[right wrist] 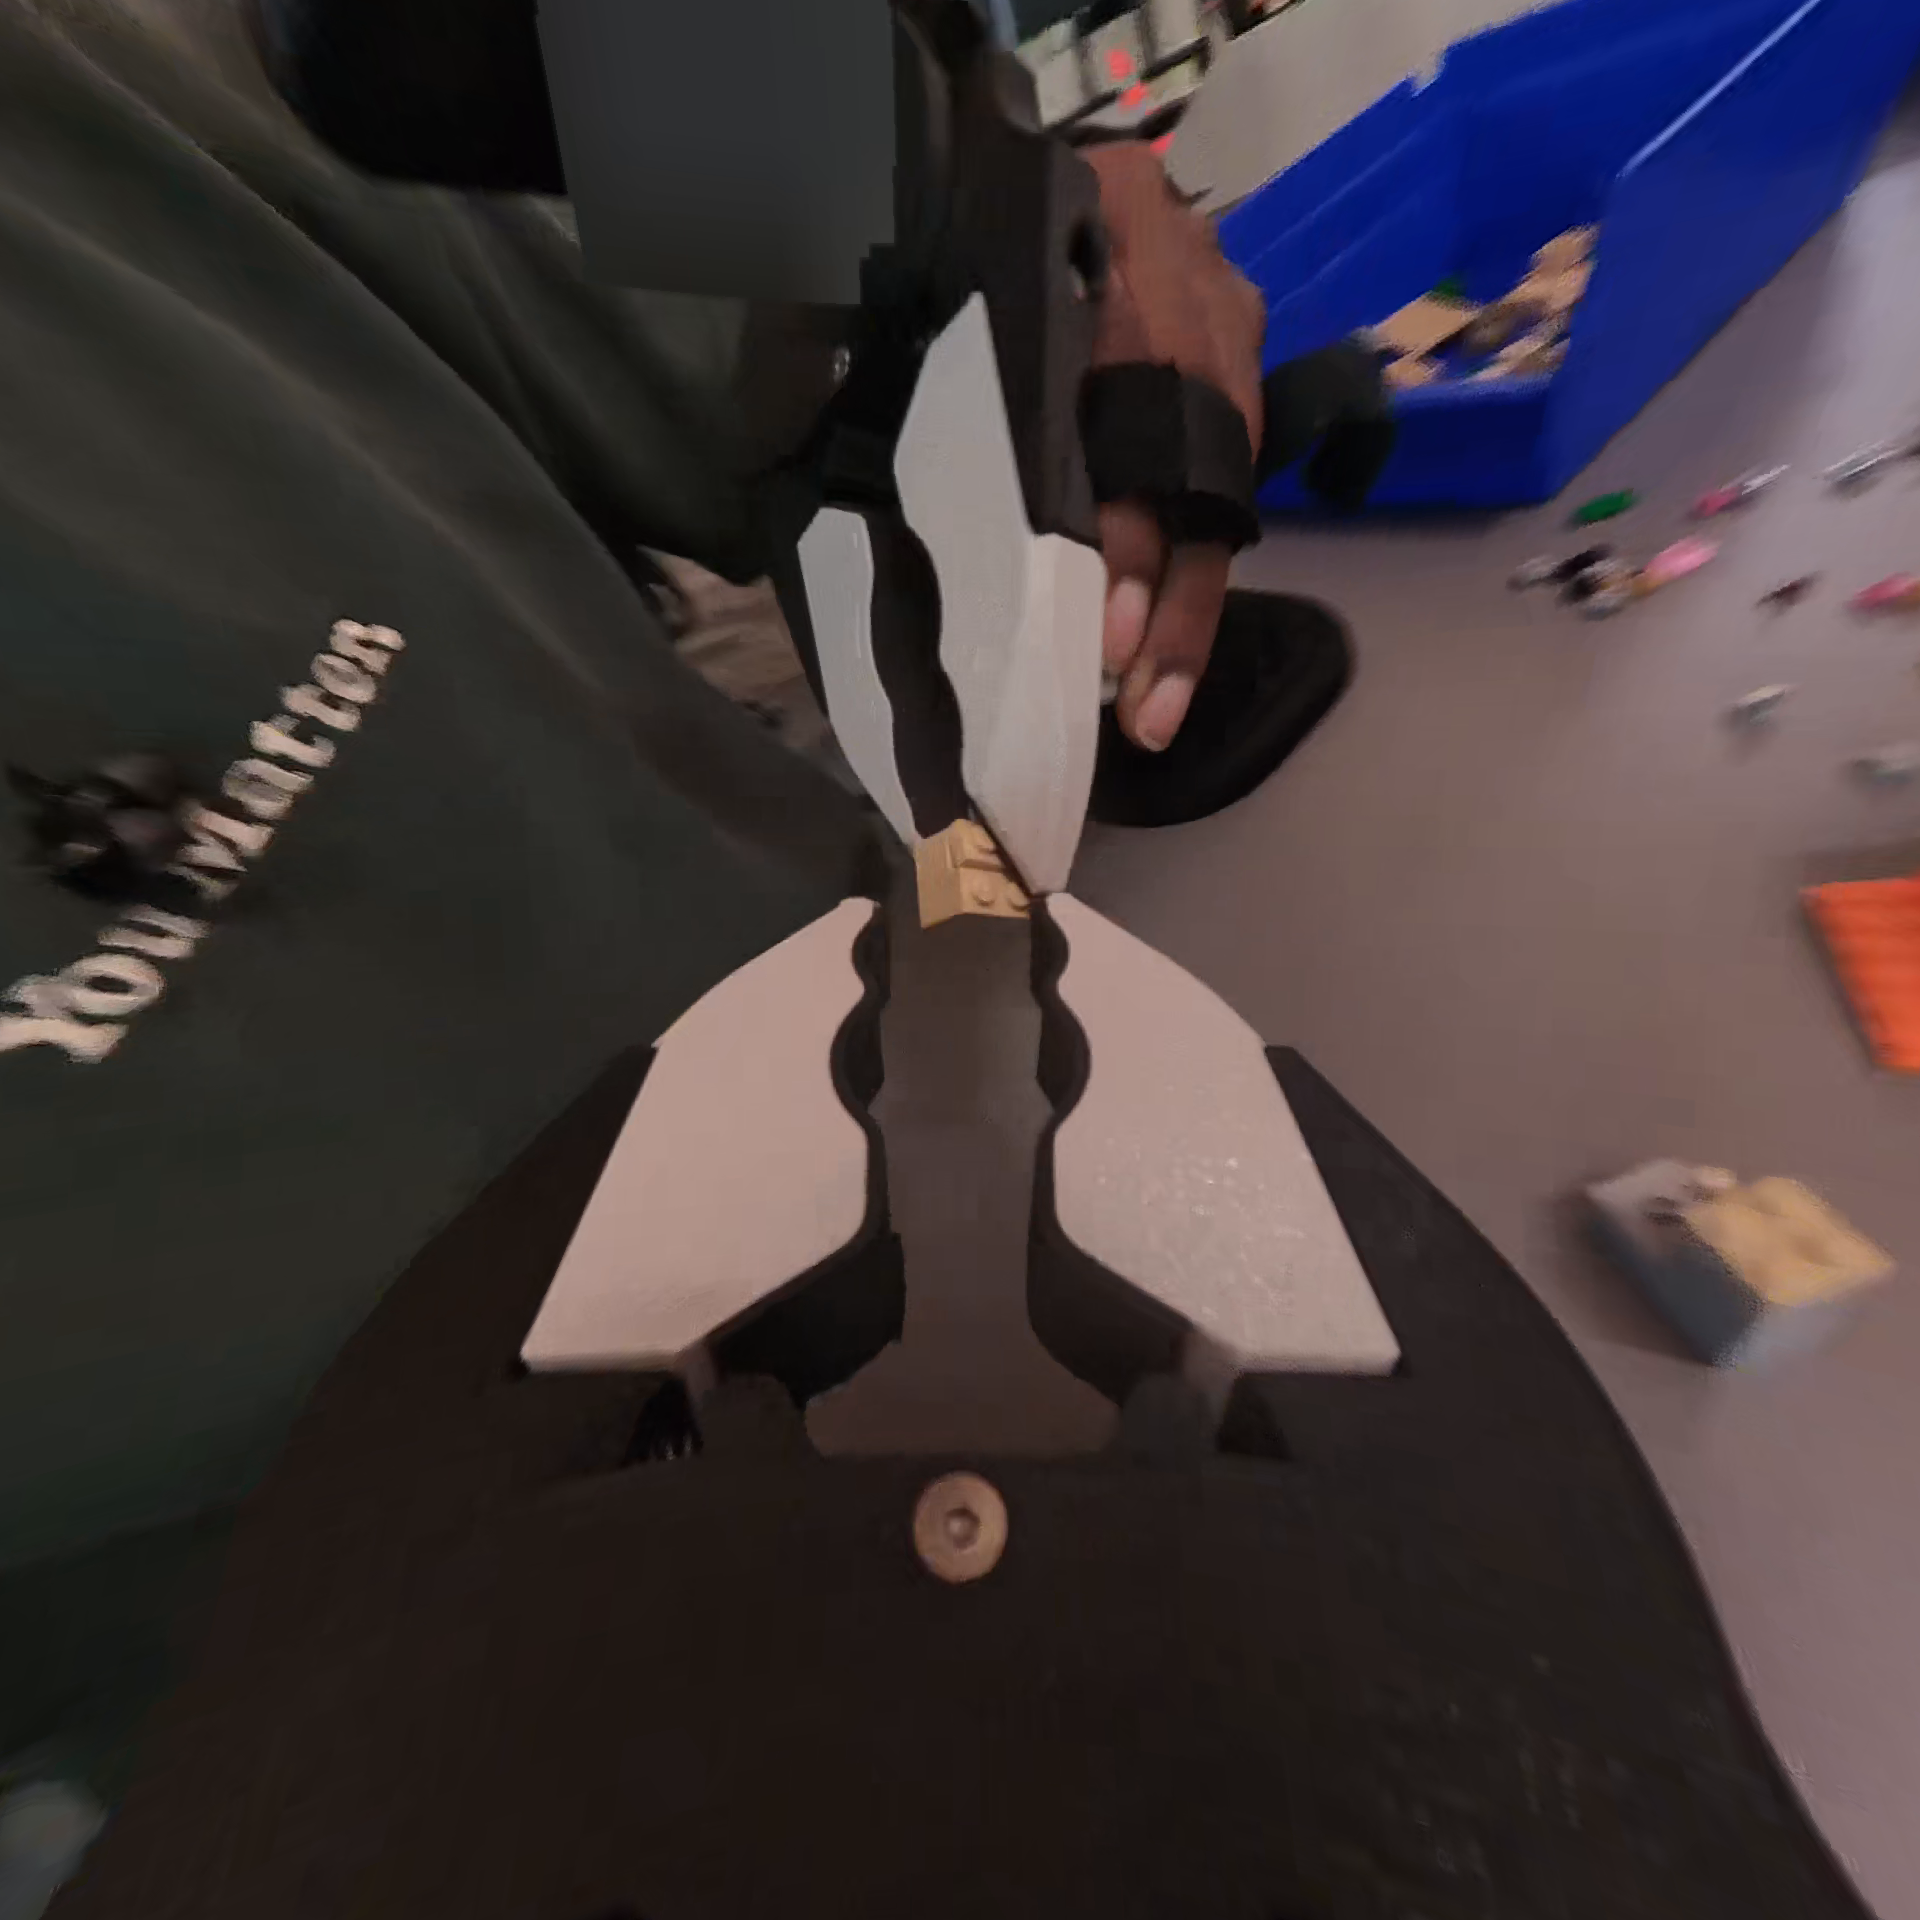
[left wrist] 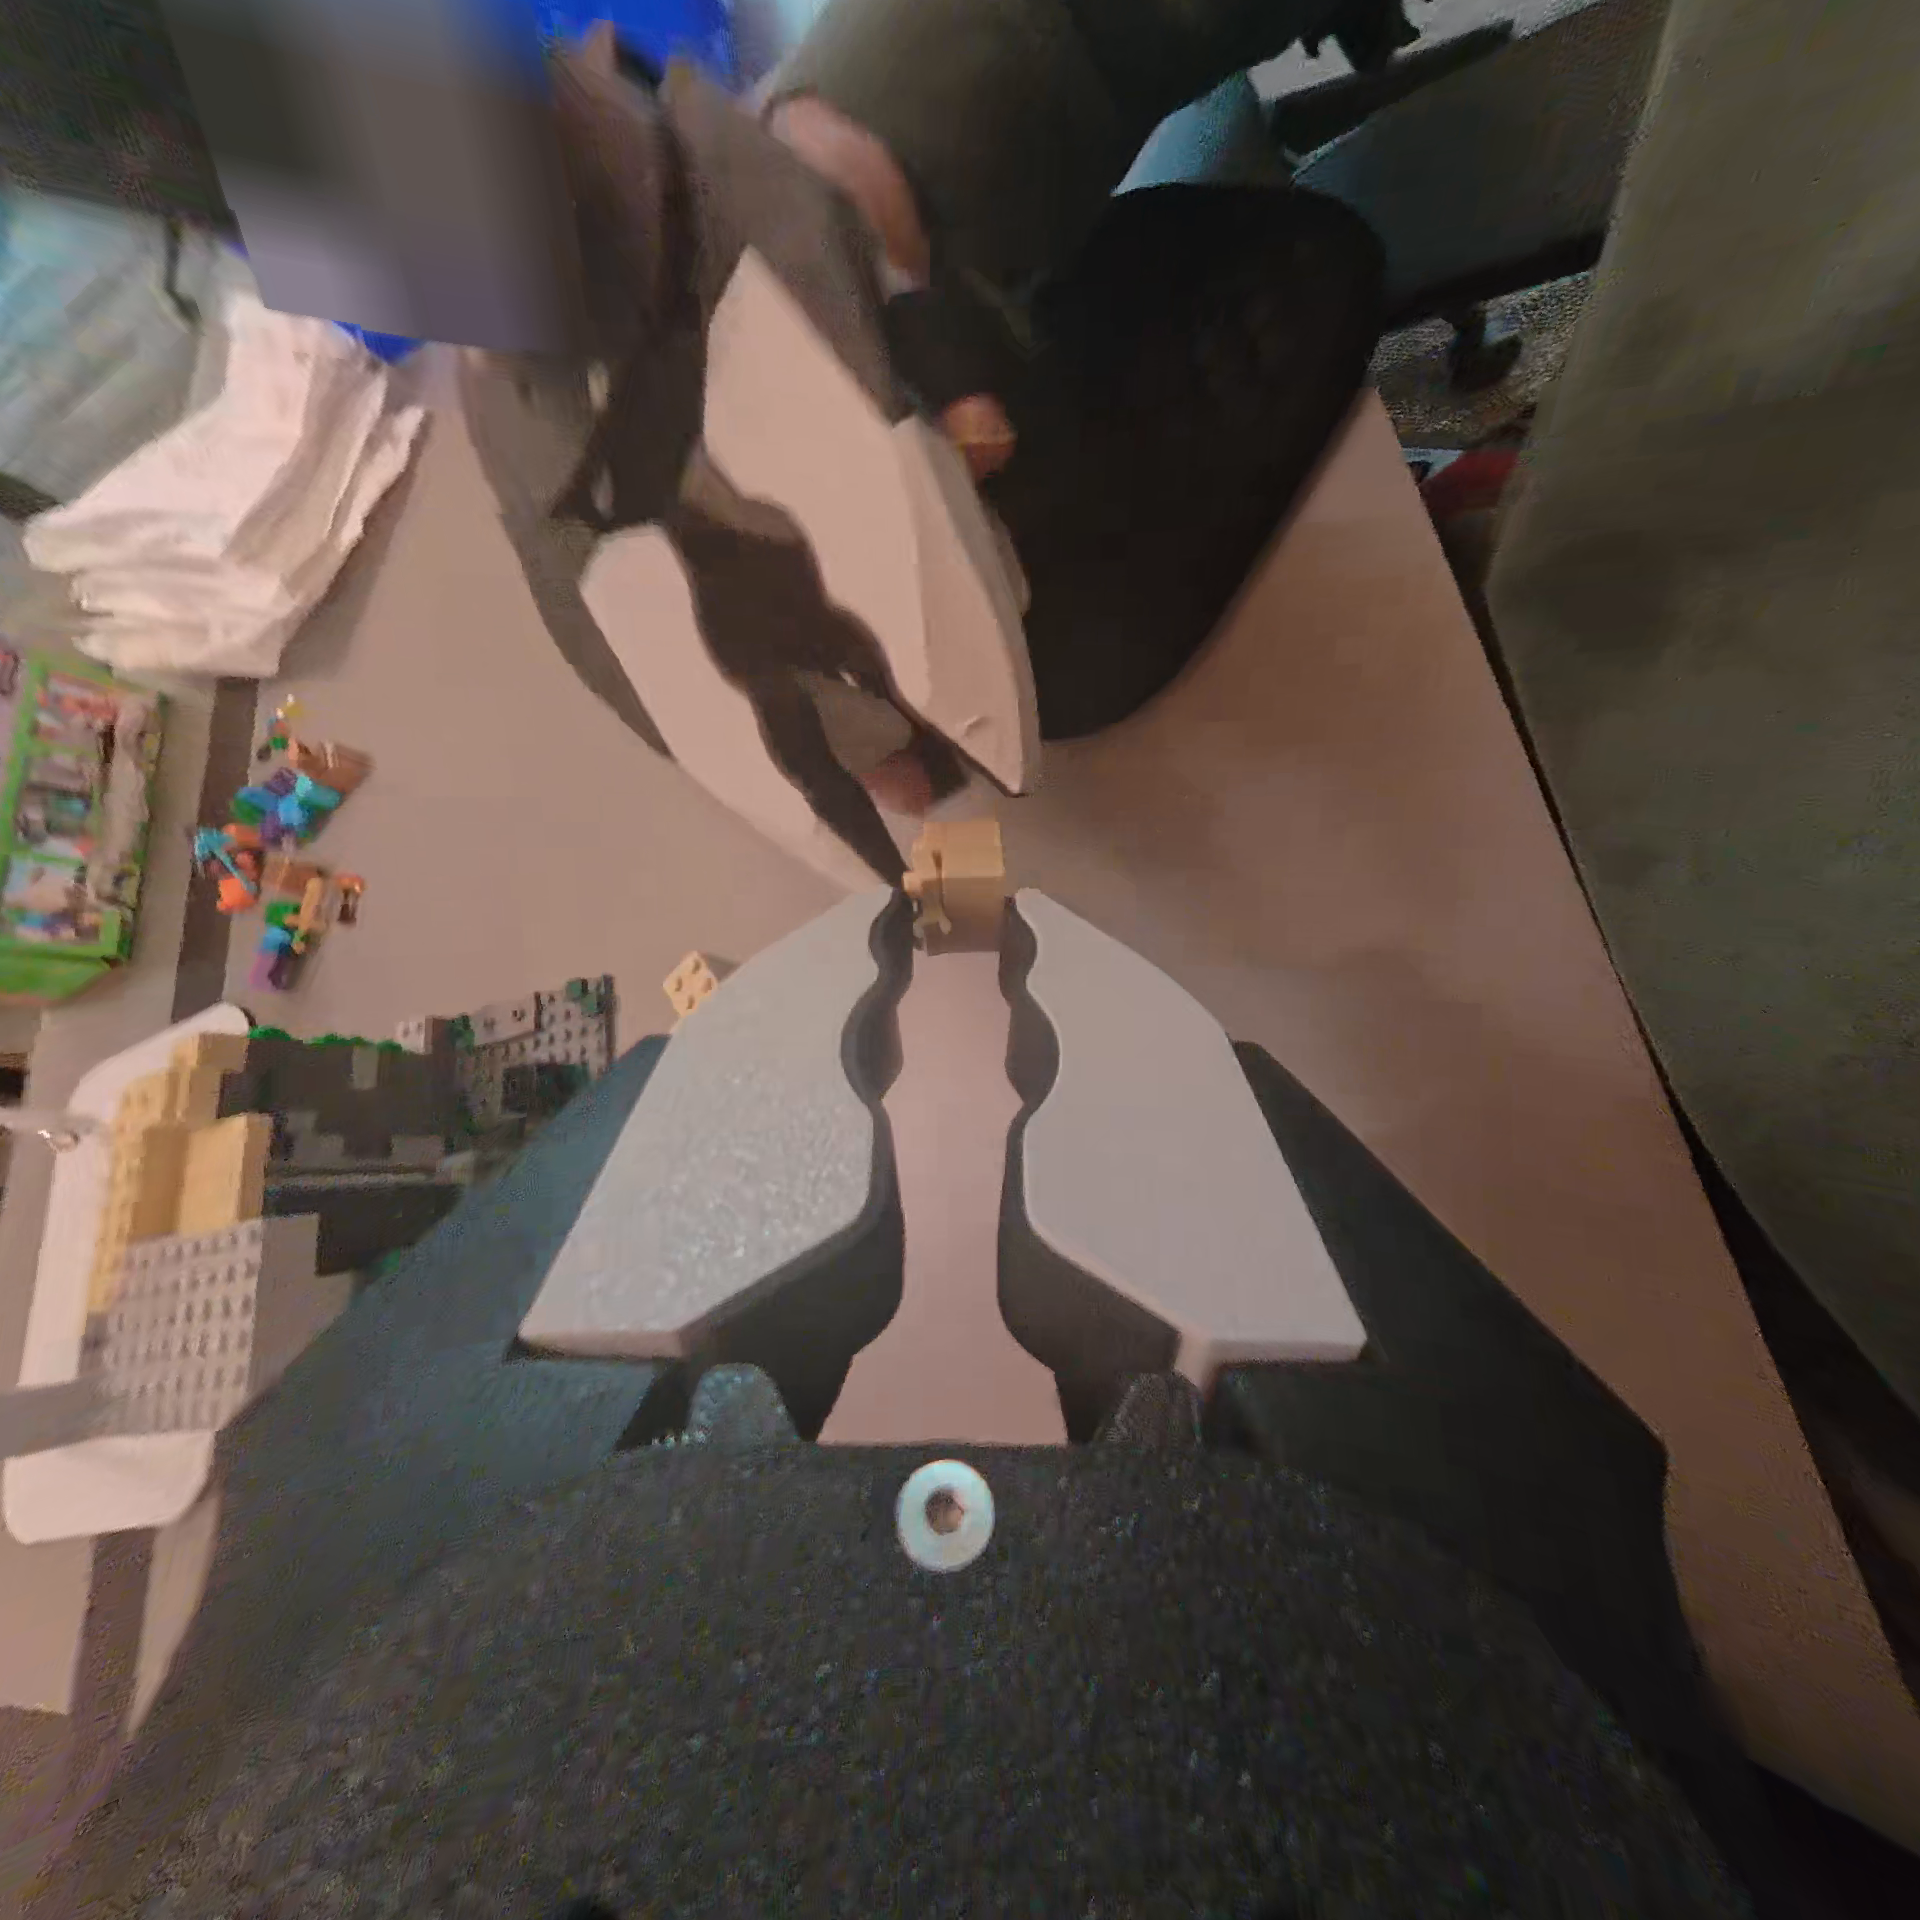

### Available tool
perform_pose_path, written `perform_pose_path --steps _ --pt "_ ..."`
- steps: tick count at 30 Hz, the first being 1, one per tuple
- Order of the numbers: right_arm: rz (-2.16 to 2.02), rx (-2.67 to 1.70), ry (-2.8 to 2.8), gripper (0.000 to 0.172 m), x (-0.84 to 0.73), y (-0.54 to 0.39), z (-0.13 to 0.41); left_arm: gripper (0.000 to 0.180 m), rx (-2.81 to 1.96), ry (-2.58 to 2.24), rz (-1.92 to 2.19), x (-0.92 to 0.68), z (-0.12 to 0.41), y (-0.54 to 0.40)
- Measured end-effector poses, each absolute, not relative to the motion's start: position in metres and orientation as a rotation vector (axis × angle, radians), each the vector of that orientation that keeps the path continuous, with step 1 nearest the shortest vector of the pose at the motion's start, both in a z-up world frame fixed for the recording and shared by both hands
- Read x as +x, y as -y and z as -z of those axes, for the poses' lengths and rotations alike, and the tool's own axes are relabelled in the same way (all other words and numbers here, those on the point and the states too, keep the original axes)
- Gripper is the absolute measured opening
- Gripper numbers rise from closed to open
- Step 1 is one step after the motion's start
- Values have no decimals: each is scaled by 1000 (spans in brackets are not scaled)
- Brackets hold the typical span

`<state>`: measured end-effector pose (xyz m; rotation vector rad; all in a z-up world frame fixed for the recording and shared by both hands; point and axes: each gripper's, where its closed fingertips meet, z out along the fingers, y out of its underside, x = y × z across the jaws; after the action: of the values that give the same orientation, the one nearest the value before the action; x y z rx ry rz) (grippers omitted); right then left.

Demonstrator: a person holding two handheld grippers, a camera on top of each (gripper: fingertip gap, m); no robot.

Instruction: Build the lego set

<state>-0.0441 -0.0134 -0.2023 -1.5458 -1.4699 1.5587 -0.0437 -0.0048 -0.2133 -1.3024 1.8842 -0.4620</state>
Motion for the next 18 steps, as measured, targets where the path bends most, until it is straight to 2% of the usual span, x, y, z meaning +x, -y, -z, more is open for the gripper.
perform_pose_path --steps 9,14,18 --pt "-724 -1314 1549 25 -49 -2 204 16 -1461 -1853 539 -43 222 -2" --pt "-570 -1256 1577 15 -52 -3 203 16 -1516 -1839 548 -43 219 -4" --pt "-540 -1243 1578 15 -54 0 202 16 -1528 -1861 554 -46 218 -1"
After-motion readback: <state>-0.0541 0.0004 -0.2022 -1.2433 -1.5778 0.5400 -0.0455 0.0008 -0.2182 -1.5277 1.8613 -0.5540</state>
